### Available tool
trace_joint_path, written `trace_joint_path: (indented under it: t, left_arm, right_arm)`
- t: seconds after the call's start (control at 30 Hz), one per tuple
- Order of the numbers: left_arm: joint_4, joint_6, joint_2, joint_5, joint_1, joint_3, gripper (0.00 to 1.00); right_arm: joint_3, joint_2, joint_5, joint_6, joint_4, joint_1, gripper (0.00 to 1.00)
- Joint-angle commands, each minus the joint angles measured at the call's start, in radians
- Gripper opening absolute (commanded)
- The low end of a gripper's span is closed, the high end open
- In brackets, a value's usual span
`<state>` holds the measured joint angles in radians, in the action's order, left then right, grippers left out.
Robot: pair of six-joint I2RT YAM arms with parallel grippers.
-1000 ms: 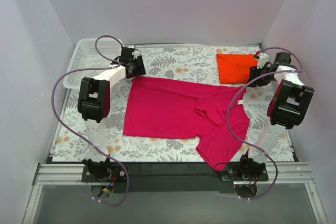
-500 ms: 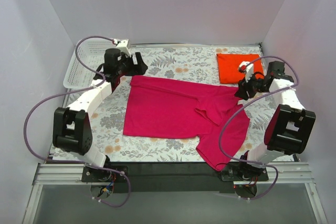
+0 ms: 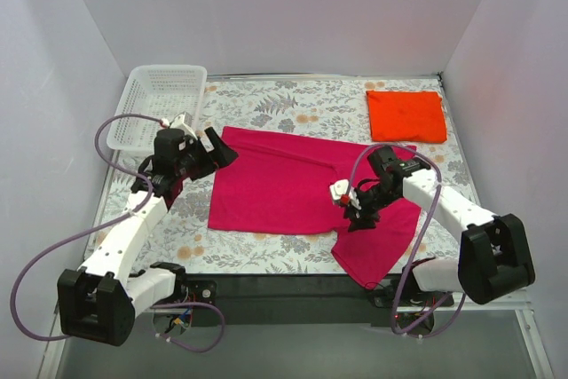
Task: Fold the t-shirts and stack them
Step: Fold the tshirt
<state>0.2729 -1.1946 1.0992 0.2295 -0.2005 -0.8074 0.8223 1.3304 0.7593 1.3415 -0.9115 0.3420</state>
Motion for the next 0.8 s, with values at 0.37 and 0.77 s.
trace_joint_path:
  t: [0.37, 0.77]
  left_arm:
    - [0.583, -0.522, 0.005, -0.048, -0.026, 0.09, 0.68]
    - [0.536, -0.594, 0.165, -0.147, -0.039, 0.152, 0.5]
  right_arm:
    - [-0.037, -0.069, -0.219, -0.235, 0.152, 0.132, 0.45]
    - [-0.052, -0.111, -0.221, -0.277, 0.192, 0.085, 0.45]
